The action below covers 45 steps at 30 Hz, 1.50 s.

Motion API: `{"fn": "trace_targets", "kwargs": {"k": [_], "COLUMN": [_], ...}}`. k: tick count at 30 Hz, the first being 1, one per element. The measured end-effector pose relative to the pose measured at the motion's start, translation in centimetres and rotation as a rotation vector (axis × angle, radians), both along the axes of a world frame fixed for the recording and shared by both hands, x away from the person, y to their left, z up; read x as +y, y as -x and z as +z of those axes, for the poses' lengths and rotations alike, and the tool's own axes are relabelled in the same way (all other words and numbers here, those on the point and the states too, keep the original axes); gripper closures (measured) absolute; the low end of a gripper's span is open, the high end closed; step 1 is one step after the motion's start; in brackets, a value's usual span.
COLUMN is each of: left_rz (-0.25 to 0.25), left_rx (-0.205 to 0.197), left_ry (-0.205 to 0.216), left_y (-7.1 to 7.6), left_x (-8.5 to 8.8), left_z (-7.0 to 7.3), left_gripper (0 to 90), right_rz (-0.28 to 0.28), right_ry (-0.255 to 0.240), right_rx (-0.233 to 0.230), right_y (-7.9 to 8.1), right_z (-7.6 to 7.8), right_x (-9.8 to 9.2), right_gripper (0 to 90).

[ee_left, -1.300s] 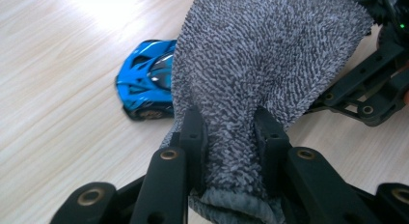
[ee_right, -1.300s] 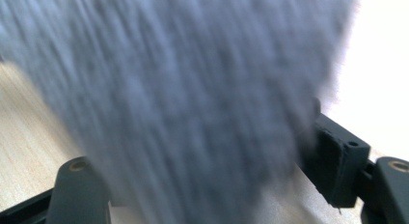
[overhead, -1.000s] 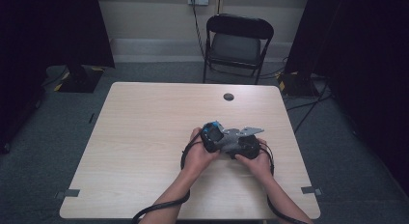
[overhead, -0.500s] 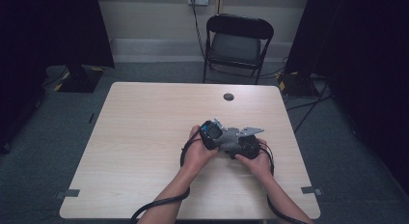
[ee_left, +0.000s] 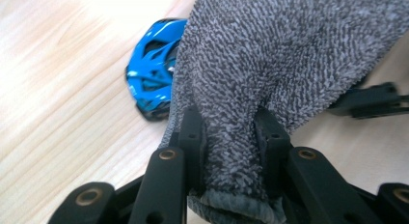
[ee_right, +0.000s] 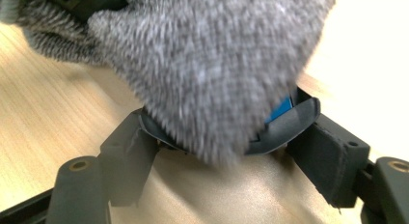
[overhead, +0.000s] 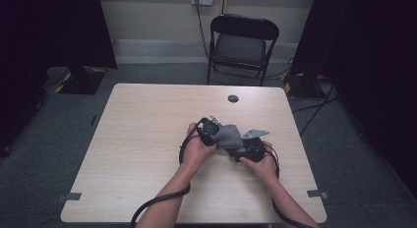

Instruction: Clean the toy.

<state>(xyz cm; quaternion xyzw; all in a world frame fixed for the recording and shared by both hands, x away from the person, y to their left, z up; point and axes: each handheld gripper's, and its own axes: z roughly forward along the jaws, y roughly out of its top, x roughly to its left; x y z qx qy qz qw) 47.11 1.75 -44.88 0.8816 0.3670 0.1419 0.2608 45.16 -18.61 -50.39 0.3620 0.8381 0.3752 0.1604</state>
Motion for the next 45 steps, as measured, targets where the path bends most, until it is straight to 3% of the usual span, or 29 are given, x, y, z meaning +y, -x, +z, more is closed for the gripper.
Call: {"fn": "trace_targets", "kwargs": {"k": [22,37,45], "left_rz": [0.134,0.208,0.238], "left_rx": [0.046,0.078,0.076], "left_ry": [-0.011,-0.023,-0.034], "left_y": [-3.4,-4.4,-4.5], "left_x": [3.0,5.2,6.4], "left_z": [0.0,-1.0,-1.2], "left_gripper": [69.9,70.0,69.9], "right_rz": [0.0,0.0,0.001], "right_ry": [-0.001,-0.002,-0.002], "right_rx": [0.001,0.002,0.002], "right_y": [0.0,0.0,0.0], "right_z": [0.0,0.0,0.0], "right_x": [0.0,0.0,0.0], "right_gripper": [26.2,26.2,26.2]}}
